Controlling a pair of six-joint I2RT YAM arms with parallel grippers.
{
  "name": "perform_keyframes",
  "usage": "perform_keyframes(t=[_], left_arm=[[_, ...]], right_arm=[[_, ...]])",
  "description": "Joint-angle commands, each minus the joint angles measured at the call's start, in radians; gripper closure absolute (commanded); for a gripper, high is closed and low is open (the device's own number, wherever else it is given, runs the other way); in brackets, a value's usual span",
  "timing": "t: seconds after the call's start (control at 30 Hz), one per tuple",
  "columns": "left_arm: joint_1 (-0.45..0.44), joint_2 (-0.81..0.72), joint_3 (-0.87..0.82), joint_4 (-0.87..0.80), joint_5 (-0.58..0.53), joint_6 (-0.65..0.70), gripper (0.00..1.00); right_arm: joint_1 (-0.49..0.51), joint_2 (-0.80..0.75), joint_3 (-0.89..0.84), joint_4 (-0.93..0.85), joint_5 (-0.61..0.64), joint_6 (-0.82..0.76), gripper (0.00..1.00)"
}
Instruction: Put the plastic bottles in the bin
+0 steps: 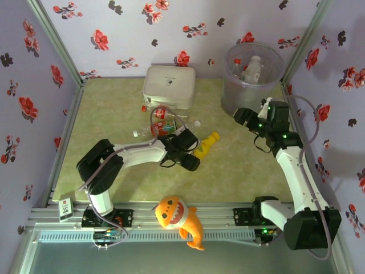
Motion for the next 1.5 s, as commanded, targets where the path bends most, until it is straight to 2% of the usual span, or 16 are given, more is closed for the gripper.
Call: perform_keyframes(t=[0.0,0.13,0.3,0.5,0.8,1.03,1.13,1.23,1.27,1.43,1.47], left_arm=[[0.019,-0.098,-0.041,0.117,-0.042,-0.041,0.69],[0.039,-0.182,-0.099,0.205,-0.051,-0.072,0.82],[0.077,-0.287,-0.22,0.363,-0.027,-0.116,0.92],[0.1,-0.32,-0.268,0.423,0.03,-0.147,0.92],[0.104,-0.306,-0.267,0.458,0.069,-0.154,0.92],[0.105,-0.297,-0.265,0.457,0.083,-0.149,0.92],[0.105,-0.293,-0.266,0.464,0.083,-0.151,0.92],[0.105,-0.298,-0.271,0.467,0.083,-0.15,0.88],[0.106,-0.301,-0.273,0.467,0.083,-0.15,0.84],[0.11,-0.325,-0.302,0.485,0.082,-0.152,0.61],[0.112,-0.331,-0.307,0.488,0.082,-0.153,0.53]], right_arm=[[0.063,-0.03,-0.038,0.147,-0.102,0.053,0.2],[0.152,-0.025,-0.046,0.189,-0.072,0.05,0.2],[0.237,0.028,-0.082,0.368,-0.102,0.133,0.22],[0.296,0.158,-0.079,0.453,-0.08,0.166,0.23],[0.354,0.351,-0.094,0.616,-0.062,0.21,0.32],[0.354,0.427,-0.096,0.709,-0.088,0.247,0.44],[0.354,0.444,-0.098,0.735,-0.104,0.258,0.54],[0.354,0.449,-0.098,0.728,-0.099,0.252,0.63],[0.354,0.447,-0.096,0.721,-0.097,0.247,0.65],[0.354,0.44,-0.09,0.693,-0.083,0.231,0.72],[0.354,0.438,-0.089,0.687,-0.08,0.23,0.73]])
